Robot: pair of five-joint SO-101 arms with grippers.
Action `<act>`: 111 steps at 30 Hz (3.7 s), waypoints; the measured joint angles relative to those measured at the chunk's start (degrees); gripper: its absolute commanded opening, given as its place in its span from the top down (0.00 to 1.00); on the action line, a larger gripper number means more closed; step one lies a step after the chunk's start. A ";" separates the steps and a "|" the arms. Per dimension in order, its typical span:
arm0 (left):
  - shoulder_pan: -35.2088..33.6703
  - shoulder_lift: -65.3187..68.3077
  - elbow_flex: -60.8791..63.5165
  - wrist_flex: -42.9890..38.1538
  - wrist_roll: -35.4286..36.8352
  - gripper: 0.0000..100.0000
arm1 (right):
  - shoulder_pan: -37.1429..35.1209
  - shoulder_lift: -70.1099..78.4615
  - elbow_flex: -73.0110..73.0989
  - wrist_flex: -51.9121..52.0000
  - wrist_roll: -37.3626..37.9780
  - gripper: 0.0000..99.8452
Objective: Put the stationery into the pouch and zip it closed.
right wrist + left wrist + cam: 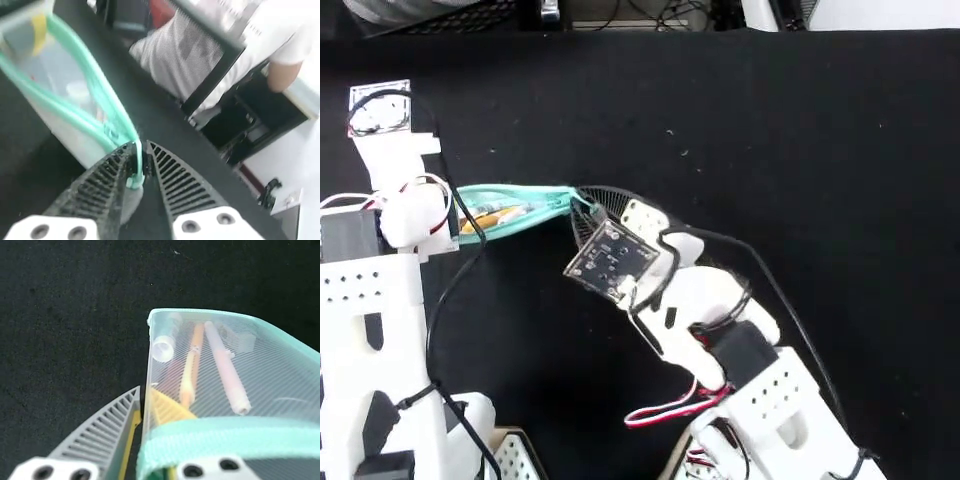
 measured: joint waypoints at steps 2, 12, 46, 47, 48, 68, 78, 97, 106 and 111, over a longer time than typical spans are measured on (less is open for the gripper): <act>0.00 0.09 -0.62 0.18 0.00 0.96 | -0.09 0.00 -0.88 0.00 0.00 0.99; -2.99 -6.86 -6.51 5.89 -0.09 0.72 | -3.25 5.80 -8.35 0.00 0.00 0.99; 8.62 -49.23 42.20 -24.53 -0.88 0.72 | -4.22 9.58 -19.69 9.58 1.41 0.99; 8.35 -49.23 42.90 -25.58 0.18 0.72 | -4.75 8.88 -19.69 10.37 1.41 0.99; 8.26 -49.23 43.08 -26.46 0.97 0.71 | -5.45 8.18 -19.69 11.25 1.41 0.99; 7.74 -49.67 43.34 -27.60 5.10 0.65 | -8.70 -4.84 -9.05 22.33 -9.05 0.82; 7.74 -49.67 43.34 -27.69 5.10 0.65 | -8.26 -5.10 7.21 7.30 -17.93 0.79; 7.74 -49.67 43.34 -27.69 5.10 0.65 | -0.53 -3.16 17.23 -10.90 -19.87 0.80; 7.74 -49.67 43.34 -27.69 5.10 0.65 | -0.44 8.44 14.51 -13.01 -20.22 0.86; 7.74 -49.67 43.34 -27.69 5.10 0.65 | -0.44 8.35 13.89 -13.01 -20.13 0.94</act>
